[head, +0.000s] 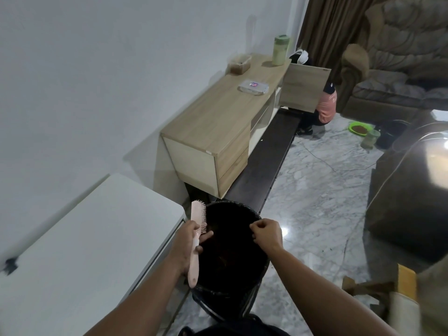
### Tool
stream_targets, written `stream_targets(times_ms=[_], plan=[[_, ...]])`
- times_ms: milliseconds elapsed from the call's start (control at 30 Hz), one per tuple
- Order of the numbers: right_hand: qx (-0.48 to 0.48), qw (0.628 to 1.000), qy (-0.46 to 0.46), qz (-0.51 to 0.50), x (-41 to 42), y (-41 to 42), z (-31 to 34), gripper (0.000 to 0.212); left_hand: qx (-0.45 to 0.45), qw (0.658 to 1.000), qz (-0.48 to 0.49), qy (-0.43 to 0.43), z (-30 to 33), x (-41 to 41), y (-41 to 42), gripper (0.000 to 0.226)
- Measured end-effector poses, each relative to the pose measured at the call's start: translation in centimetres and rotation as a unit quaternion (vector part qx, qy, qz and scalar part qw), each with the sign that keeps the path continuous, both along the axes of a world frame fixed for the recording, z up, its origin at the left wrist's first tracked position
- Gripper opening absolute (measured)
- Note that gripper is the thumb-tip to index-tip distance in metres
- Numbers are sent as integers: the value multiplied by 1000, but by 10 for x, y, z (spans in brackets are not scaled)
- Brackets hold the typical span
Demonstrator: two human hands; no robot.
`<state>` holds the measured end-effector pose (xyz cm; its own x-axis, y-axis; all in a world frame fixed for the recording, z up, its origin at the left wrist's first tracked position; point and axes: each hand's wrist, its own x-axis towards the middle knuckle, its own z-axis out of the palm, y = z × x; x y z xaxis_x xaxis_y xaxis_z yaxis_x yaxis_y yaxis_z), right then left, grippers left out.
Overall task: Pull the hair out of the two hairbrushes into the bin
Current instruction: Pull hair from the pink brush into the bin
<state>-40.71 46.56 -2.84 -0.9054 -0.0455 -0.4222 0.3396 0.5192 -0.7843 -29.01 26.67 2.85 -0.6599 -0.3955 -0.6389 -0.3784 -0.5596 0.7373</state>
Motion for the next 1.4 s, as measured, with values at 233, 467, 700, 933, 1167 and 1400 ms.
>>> stream_targets(times_ms=[233,467,700,933,1167,1400], plan=[[-192,945,-92,249,26,-48,15,54,170,978,-113,35,22,-10,5,49],[-240,946,-190,-103,6,-22,-4,9,21,999,31,-4,19,-1,-40,51],[-150,963,-213,-69,-1,0,-15,16,-31,998,44,-34,11,15,-40,30],[-121,972,-49,195,16,-51,11,62,-139,987,-79,-19,-2,7,-3,33],[-222,974,-26,49,25,-73,32,7,-96,990,-102,14,-3,3,17,54],[-51,988,-100,108,3,-29,1,20,-175,980,-91,10,-5,6,-1,65]])
